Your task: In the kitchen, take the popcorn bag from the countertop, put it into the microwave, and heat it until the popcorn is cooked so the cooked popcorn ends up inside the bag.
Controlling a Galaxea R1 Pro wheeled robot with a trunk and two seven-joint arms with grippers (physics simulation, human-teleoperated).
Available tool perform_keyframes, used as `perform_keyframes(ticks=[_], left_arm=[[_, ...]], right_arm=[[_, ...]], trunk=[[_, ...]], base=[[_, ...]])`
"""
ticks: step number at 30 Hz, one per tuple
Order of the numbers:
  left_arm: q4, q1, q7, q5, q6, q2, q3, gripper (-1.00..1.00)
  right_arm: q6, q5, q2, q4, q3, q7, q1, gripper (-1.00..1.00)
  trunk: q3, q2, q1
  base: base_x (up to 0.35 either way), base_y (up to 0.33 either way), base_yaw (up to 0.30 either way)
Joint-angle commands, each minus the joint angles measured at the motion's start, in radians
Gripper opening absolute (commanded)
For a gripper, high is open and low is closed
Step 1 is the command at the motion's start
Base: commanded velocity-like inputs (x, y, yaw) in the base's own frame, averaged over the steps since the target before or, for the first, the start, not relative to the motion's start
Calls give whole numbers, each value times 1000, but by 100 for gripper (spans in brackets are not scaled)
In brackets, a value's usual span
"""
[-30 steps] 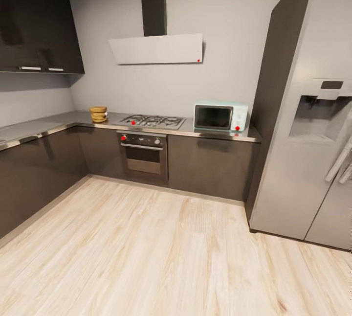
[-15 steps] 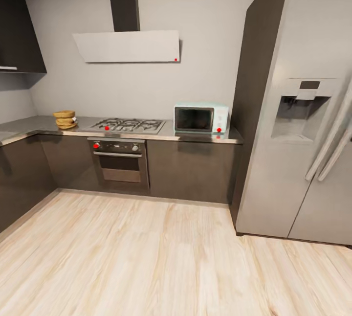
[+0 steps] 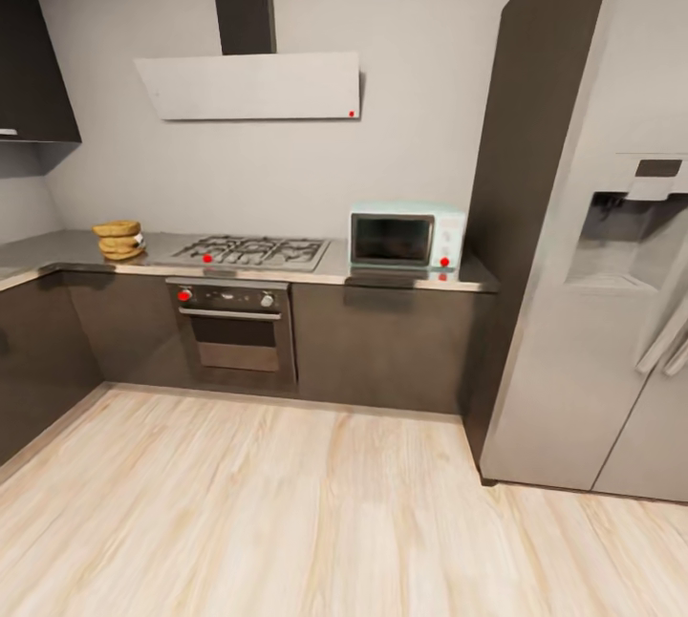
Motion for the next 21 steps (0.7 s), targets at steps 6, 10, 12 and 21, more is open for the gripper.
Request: perform_keyframes(ticks=[6, 10, 12, 21], left_arm=[[-1, 0, 0, 7, -1, 0, 3, 100], [-1, 0, 0, 6, -1, 0, 3, 100], [-1, 0, 0, 6, -1, 0, 3, 100], [-1, 0, 0, 11, -1, 0, 3, 100]], right_arm=[[-7, 6, 0, 1, 5, -1, 0, 100], [-7, -3, 0, 1, -2, -1, 0, 100], [-7, -4, 0, 1, -3, -1, 0, 100], [-7, -4, 0, 1, -3, -1, 0, 100]], trunk=[[-1, 0, 1], [-1, 0, 1], [-1, 0, 1], [-1, 0, 1]], base=[[325, 130, 0], [326, 24, -145], [326, 4, -229], [325, 0, -242]])
